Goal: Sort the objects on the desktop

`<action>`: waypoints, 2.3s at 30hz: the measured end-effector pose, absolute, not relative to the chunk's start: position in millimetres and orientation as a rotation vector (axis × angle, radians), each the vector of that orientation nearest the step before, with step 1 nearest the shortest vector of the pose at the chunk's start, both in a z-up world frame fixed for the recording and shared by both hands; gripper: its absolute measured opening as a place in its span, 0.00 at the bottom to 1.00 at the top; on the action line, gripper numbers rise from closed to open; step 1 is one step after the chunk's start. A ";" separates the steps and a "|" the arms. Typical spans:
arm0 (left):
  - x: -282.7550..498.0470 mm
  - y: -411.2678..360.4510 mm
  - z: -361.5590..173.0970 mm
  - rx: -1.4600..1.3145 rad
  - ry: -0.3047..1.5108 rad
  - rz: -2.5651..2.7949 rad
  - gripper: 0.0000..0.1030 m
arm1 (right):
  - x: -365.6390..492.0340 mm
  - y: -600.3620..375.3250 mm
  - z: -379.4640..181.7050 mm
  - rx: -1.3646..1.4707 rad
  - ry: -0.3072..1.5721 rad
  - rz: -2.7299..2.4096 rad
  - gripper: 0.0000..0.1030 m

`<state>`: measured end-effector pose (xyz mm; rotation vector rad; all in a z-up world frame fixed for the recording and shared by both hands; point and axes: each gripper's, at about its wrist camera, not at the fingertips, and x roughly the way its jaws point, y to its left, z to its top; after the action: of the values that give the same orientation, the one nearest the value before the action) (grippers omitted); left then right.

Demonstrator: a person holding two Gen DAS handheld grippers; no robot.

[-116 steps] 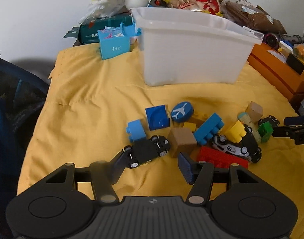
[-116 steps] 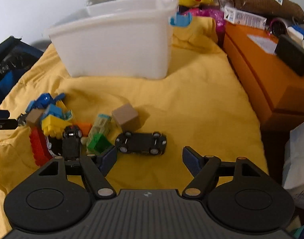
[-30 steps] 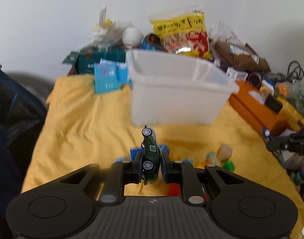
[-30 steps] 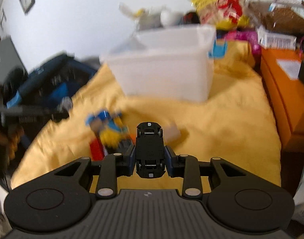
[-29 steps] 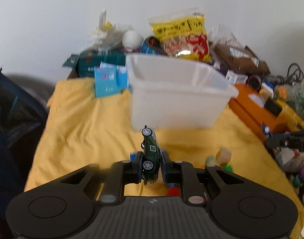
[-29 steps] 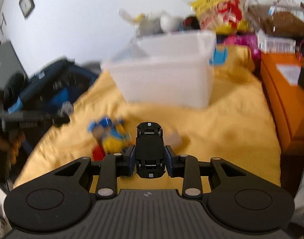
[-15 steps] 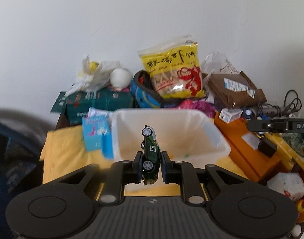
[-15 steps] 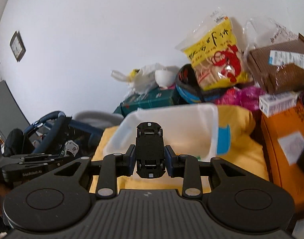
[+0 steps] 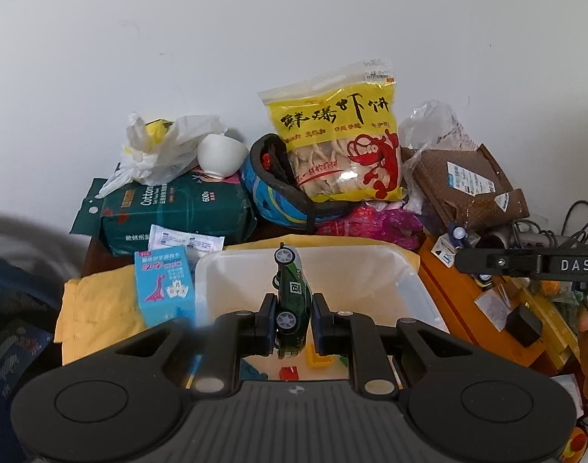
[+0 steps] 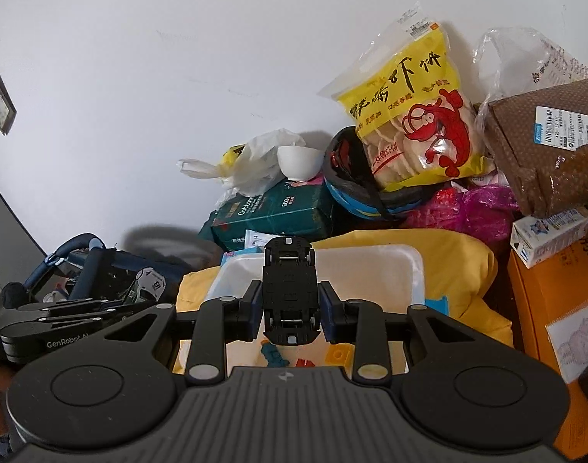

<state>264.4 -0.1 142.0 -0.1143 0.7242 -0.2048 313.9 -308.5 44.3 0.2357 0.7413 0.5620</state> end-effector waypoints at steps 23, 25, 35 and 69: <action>293.5 -13.8 128.8 -0.096 0.782 -0.197 0.35 | 350.8 -296.3 8.9 0.211 0.878 0.510 0.34; 291.3 -14.3 129.4 -0.099 0.770 -0.181 0.50 | 351.0 -295.8 8.0 0.211 0.871 0.496 0.45; 229.2 -4.4 103.5 -0.066 0.715 -0.213 0.50 | 309.1 -303.6 -0.5 0.171 0.808 0.527 0.59; 85.3 -32.3 -57.5 -0.112 0.955 -0.179 0.54 | 148.9 -293.6 -151.0 -0.189 0.896 0.542 0.29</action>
<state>85.3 -32.3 -57.5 -0.1124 0.9554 -0.1786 148.9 -293.6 -151.0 -0.1891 0.8963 0.5416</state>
